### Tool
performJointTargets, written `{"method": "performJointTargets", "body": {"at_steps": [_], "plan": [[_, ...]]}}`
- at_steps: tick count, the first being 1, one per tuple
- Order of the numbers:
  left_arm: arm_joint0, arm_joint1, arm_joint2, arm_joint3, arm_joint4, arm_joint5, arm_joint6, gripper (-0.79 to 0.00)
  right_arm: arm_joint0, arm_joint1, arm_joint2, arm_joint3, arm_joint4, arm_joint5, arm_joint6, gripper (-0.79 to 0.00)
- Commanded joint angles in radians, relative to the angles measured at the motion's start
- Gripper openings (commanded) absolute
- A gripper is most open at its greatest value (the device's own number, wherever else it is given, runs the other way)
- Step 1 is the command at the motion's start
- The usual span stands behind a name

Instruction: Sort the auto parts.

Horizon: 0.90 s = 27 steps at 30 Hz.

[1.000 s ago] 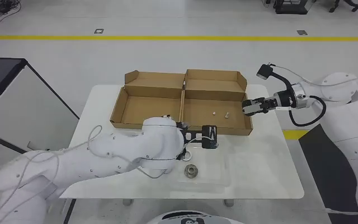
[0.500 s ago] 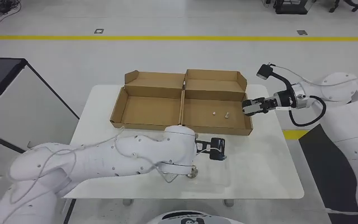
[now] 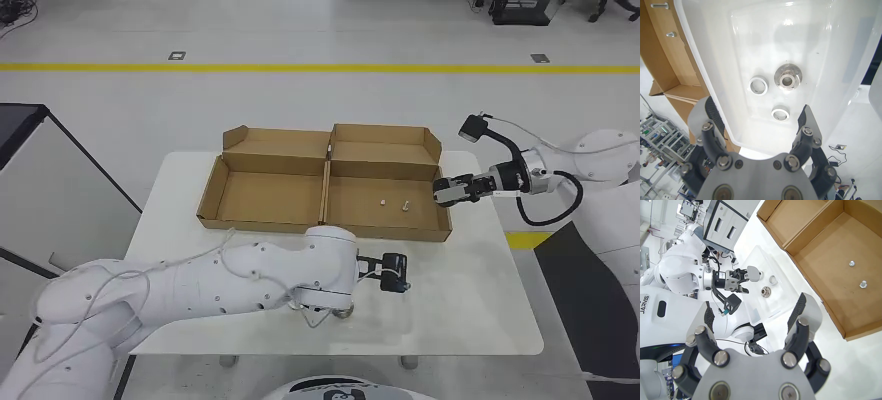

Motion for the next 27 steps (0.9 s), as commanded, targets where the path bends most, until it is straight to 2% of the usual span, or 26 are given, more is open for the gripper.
{"method": "performJointTargets", "body": {"at_steps": [1,11,16,22,27], "plan": [[0.022,0.003,-0.01,0.016,-0.014,0.002,0.038,0.0,0.0,0.0,0.0,0.0,0.0,0.0,0.0,0.0],[0.055,-0.009,-0.036,0.079,-0.123,-0.015,0.039,0.0,0.0,0.0,0.0,0.0,0.0,0.0,0.0,0.0],[0.062,-0.018,-0.04,0.099,-0.127,-0.014,0.037,0.0,0.0,0.0,0.0,0.0,0.0,0.0,0.0,0.0],[0.074,-0.022,-0.042,0.113,-0.106,-0.018,0.04,-0.259,0.0,0.0,0.0,0.0,0.0,0.0,0.0,0.0],[0.085,-0.025,-0.041,0.129,-0.107,-0.033,0.035,-0.32,0.0,0.0,0.0,0.0,0.0,0.0,0.0,0.0]]}}
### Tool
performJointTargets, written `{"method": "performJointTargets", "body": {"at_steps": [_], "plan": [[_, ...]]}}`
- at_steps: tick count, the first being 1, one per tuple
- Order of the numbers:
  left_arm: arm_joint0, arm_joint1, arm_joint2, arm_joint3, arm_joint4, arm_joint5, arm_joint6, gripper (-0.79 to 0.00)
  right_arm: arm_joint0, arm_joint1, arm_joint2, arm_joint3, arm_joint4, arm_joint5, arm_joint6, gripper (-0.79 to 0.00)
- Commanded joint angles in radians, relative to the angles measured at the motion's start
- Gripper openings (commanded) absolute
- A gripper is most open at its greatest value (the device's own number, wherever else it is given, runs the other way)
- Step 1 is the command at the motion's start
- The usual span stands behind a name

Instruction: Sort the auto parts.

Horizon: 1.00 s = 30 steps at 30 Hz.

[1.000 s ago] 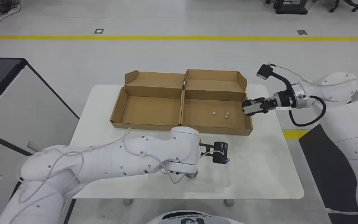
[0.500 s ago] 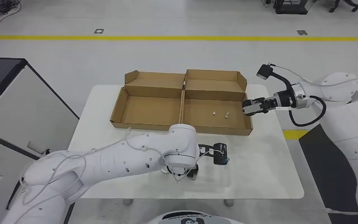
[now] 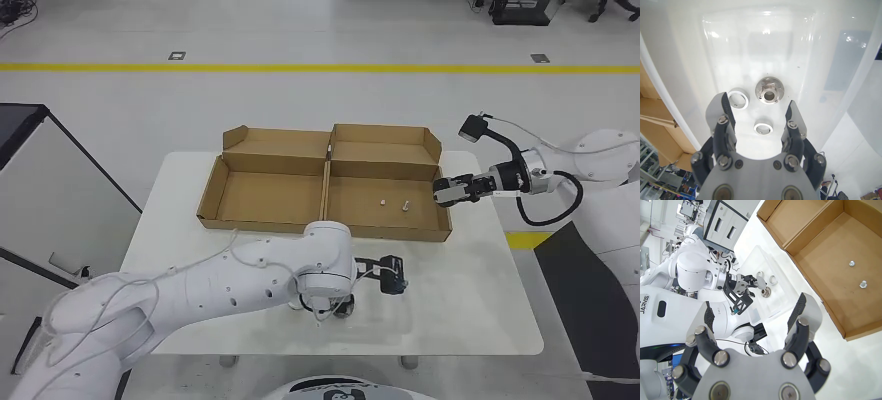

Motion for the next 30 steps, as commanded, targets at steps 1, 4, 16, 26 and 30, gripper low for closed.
{"method": "performJointTargets", "body": {"at_steps": [1,4,16,26,30], "plan": [[0.004,-0.002,0.0,0.01,-0.002,-0.005,-0.004,-0.345,0.0,0.0,0.0,0.0,0.0,0.0,0.0,0.0],[0.009,-0.005,0.002,0.025,-0.011,-0.012,-0.015,-0.4,0.0,0.0,0.0,0.0,0.0,0.0,0.0,0.0],[0.014,-0.018,0.016,0.058,-0.035,-0.028,-0.012,-0.397,0.0,0.0,0.0,0.0,0.0,0.0,0.0,0.0],[0.02,-0.022,0.032,0.062,-0.031,-0.036,-0.005,-0.409,0.0,0.0,0.0,0.0,0.0,0.0,0.0,0.0],[0.023,-0.023,0.038,0.064,-0.022,-0.043,0.003,-0.419,0.0,0.0,0.0,0.0,0.0,0.0,0.0,0.0]]}}
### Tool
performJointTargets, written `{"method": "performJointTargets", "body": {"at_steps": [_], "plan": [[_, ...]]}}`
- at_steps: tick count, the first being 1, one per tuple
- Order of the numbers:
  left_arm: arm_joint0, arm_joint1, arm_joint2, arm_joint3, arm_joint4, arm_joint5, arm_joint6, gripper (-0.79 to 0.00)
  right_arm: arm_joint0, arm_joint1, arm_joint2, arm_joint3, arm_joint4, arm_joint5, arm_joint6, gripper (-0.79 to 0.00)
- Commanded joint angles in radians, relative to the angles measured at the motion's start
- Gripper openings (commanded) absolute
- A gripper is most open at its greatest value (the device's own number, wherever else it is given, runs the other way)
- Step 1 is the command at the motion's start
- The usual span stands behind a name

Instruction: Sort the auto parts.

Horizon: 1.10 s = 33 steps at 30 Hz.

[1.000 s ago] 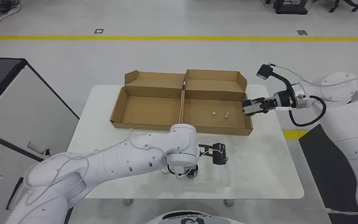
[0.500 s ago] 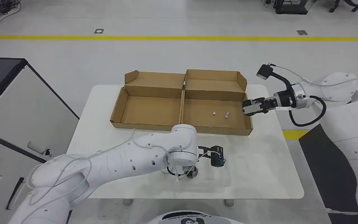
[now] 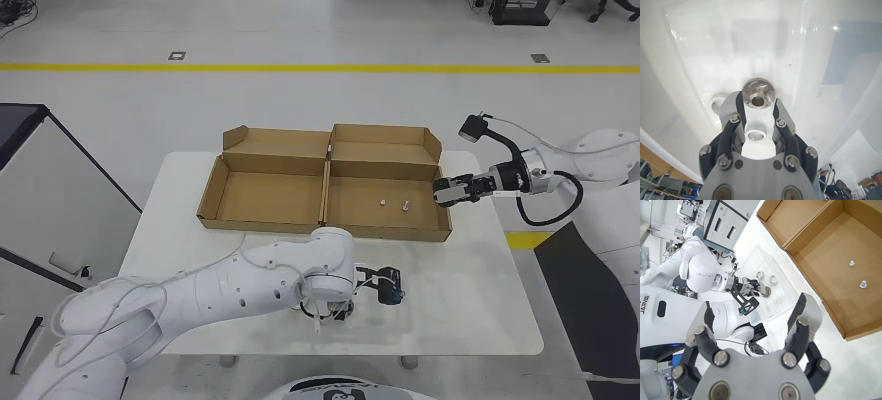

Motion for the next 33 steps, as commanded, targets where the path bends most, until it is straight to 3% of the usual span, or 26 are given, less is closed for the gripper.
{"method": "performJointTargets", "body": {"at_steps": [1,33], "plan": [[0.003,0.0,0.0,0.002,0.007,-0.004,0.005,-0.425,0.0,0.0,0.0,0.0,0.0,0.0,0.0,0.0],[0.035,0.004,-0.003,0.031,0.052,-0.048,0.048,-0.489,0.0,0.0,0.0,0.0,0.0,0.0,0.0,0.0]]}}
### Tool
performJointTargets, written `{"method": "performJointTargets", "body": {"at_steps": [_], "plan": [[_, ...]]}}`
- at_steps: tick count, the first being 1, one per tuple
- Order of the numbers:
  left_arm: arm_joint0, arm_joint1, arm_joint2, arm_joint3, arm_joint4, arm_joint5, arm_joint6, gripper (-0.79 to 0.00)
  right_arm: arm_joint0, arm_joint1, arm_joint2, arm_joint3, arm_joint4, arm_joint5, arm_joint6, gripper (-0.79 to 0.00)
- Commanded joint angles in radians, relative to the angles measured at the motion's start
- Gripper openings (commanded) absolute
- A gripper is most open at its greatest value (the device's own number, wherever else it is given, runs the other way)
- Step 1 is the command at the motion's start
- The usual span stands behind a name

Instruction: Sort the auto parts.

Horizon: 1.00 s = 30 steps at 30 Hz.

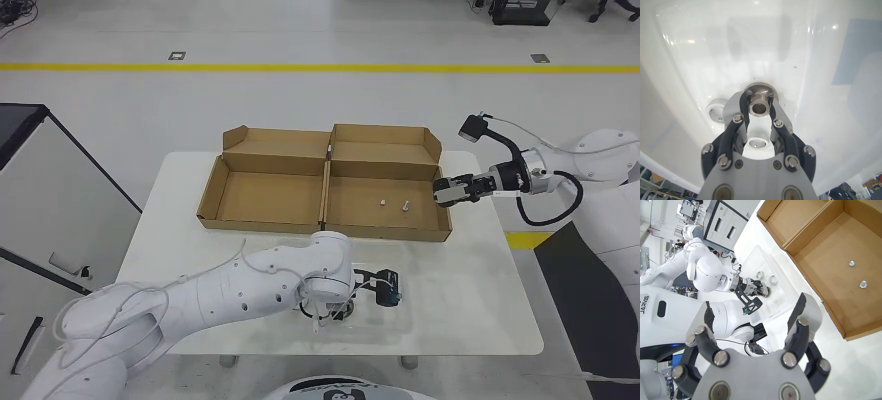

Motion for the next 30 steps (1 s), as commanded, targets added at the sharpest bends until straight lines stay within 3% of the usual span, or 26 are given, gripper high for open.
{"method": "performJointTargets", "body": {"at_steps": [1,25,28,30], "plan": [[0.002,0.001,-0.002,0.001,0.003,-0.002,0.002,-0.493,0.0,0.0,0.0,0.0,0.0,0.0,0.0,0.0],[0.013,0.0,-0.011,0.002,0.018,-0.013,0.013,-0.474,0.0,0.0,0.0,0.0,0.0,0.0,0.0,0.0],[0.013,-0.004,-0.009,0.008,0.017,-0.014,0.014,-0.529,0.0,0.0,0.0,0.0,0.0,0.0,0.0,0.0],[0.013,-0.006,-0.009,0.012,0.018,-0.015,0.015,-0.659,0.0,0.0,0.0,0.0,0.0,0.0,0.0,0.0]]}}
